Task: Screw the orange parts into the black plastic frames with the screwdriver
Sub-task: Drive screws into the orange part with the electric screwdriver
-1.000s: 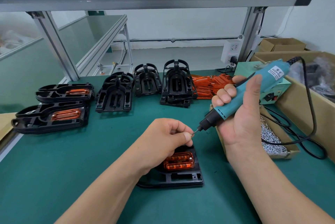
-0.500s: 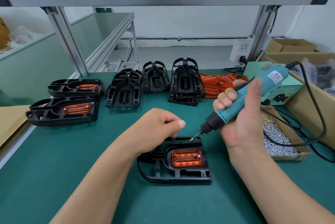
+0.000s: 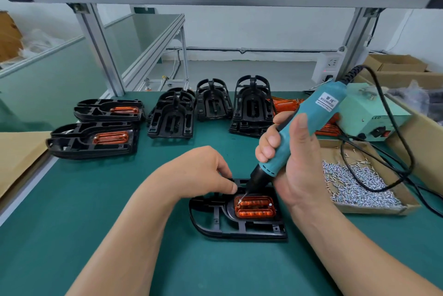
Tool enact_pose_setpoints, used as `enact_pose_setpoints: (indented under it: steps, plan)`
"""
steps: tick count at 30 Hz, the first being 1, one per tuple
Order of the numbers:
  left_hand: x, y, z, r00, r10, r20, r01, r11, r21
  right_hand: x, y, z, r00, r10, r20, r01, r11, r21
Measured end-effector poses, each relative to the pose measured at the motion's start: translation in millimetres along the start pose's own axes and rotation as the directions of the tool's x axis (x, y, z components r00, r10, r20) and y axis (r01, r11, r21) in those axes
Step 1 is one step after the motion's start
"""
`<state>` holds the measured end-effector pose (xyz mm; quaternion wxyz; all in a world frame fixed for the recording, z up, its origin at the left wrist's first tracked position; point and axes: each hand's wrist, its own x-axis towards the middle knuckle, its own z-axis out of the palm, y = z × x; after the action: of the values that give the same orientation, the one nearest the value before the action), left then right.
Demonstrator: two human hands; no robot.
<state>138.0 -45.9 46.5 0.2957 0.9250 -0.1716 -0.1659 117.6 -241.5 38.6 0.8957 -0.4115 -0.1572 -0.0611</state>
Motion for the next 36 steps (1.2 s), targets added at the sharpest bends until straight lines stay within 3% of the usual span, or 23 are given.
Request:
enact_pose_setpoints:
  steps: [7, 16, 36]
  plan:
    - [1.6, -0.2, 0.9, 1.000, -0.019, 0.000, 0.019, 1.000, -0.013, -3.3, -1.0, 7.0, 0.998, 0.022, 0.063, -0.020, 0.999, -0.038]
    - [-1.4, 4.1, 1.7, 1.000, -0.024, -0.013, 0.024, 0.999, 0.031, -8.9, 0.7, 25.9, 0.955, 0.043, 0.293, 0.013, 0.983, -0.185]
    - [-3.2, 8.3, 3.9, 0.999, -0.030, -0.026, 0.031, 0.999, 0.022, -2.0, 6.0, 33.4, 0.927, 0.130, 0.352, -0.014, 0.950, -0.313]
